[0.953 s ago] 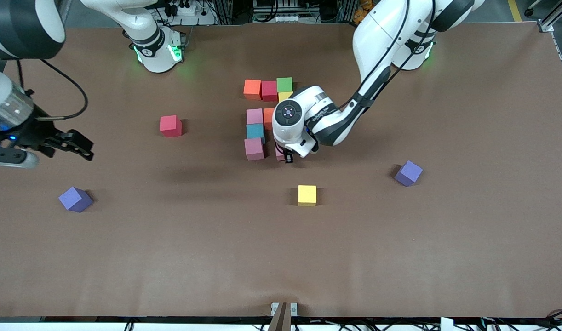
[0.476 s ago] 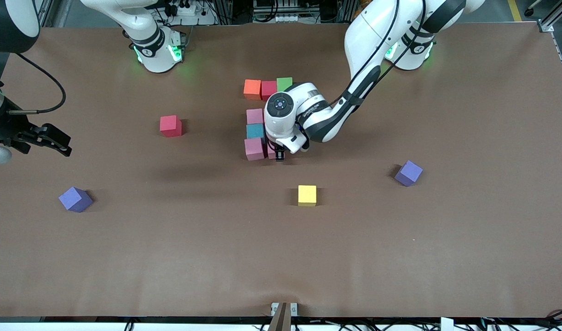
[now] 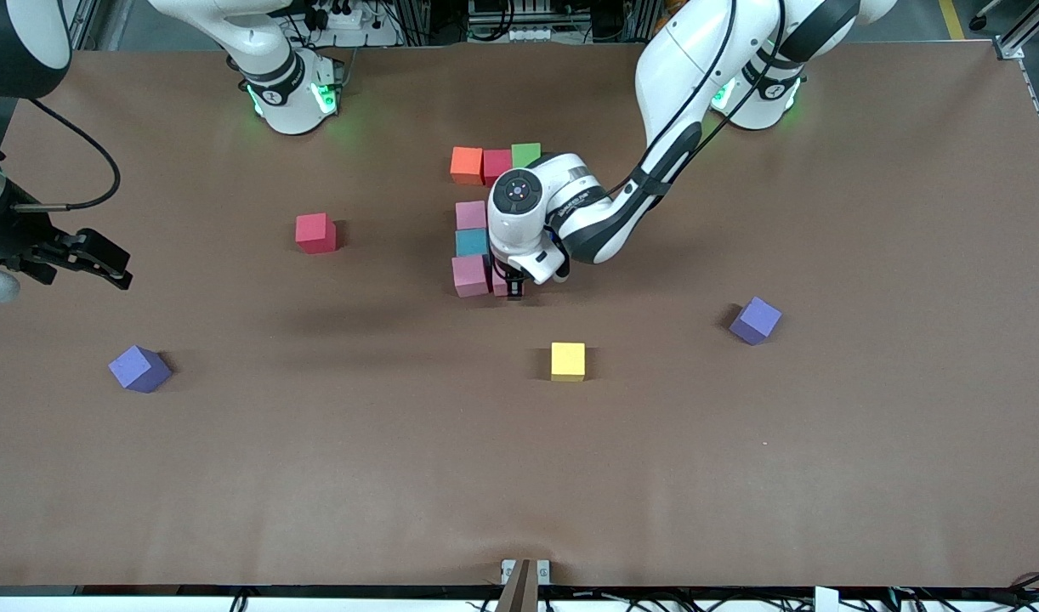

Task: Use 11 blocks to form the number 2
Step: 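Withdraw the right gripper while the left gripper lowers pink beside the cubes, then set the pink cube beside the other pink cube and open the left gripper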

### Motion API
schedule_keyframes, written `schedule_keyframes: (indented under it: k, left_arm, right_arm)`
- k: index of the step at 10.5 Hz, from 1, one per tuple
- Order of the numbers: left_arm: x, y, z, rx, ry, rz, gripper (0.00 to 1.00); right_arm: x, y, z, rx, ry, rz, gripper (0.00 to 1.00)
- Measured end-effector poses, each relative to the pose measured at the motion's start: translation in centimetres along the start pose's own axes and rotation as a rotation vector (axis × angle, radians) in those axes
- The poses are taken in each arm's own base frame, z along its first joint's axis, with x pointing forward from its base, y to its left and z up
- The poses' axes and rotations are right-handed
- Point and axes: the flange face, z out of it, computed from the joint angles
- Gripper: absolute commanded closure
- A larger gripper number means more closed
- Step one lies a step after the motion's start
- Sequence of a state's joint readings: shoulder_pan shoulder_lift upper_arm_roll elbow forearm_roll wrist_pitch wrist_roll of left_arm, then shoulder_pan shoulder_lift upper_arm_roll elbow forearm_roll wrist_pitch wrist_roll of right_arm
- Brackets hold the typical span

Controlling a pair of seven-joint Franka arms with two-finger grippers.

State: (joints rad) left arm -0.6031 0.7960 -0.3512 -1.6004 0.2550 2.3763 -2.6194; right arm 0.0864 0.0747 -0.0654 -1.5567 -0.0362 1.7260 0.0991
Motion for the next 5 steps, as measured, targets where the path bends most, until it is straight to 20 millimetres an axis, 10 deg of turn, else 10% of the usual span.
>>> schedule_keyframes:
  k: [5]
  left_arm:
    - [-0.10,0.12,-0.10,-0.004,-0.005,-0.001,1.00]
  right_arm:
    - [-0.02,-0.11,0.02,0.011,-0.003,0.002,0.00]
